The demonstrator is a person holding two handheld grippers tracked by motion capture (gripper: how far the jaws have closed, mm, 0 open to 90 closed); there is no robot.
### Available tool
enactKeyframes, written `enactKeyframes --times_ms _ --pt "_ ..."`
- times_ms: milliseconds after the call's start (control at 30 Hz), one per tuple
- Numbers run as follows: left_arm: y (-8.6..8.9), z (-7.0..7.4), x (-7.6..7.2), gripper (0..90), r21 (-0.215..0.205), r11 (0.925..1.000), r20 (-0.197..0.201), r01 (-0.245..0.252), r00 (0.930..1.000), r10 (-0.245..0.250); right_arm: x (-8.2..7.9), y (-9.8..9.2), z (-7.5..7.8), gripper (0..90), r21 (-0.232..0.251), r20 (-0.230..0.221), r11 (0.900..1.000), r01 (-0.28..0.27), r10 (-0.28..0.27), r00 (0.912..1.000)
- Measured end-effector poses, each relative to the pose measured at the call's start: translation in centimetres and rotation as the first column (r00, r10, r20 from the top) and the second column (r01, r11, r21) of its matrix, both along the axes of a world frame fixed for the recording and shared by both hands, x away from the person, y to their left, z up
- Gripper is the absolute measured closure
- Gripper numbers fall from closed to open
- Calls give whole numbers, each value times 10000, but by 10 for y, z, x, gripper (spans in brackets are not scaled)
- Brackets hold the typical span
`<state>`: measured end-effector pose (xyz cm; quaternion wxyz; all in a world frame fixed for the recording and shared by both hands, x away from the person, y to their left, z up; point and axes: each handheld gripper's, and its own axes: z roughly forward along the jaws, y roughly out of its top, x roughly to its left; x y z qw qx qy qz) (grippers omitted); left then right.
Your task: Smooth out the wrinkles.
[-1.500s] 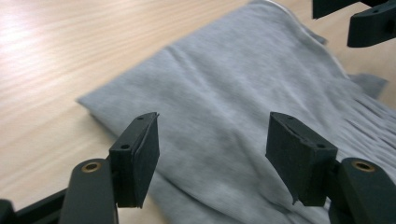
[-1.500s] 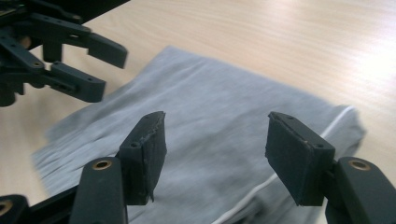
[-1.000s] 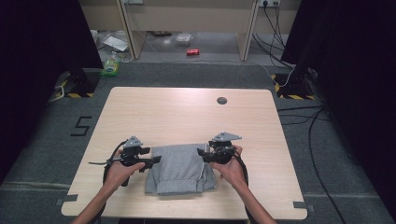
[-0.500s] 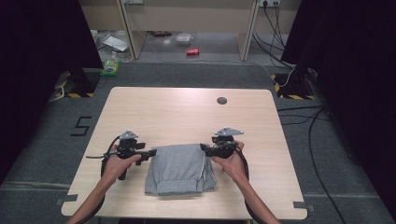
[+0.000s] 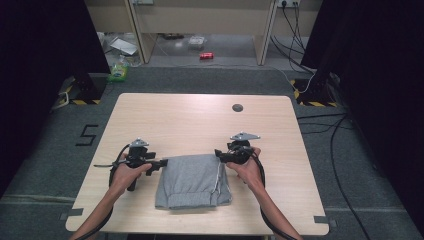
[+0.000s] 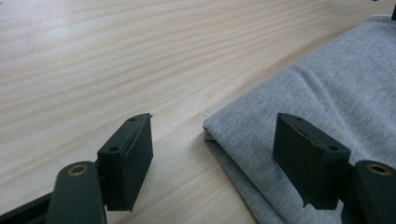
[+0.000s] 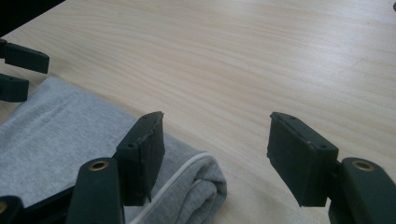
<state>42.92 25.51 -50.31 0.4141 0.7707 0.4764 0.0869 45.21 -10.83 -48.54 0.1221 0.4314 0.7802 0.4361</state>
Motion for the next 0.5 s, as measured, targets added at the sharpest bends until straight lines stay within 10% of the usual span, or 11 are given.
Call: enactKeyframes --times_ms 500 --pt "-7 -11 5 333 387 9990 187 204 9996 -211 0 4 -22 399 -204 -824 9996 -207 189 9964"
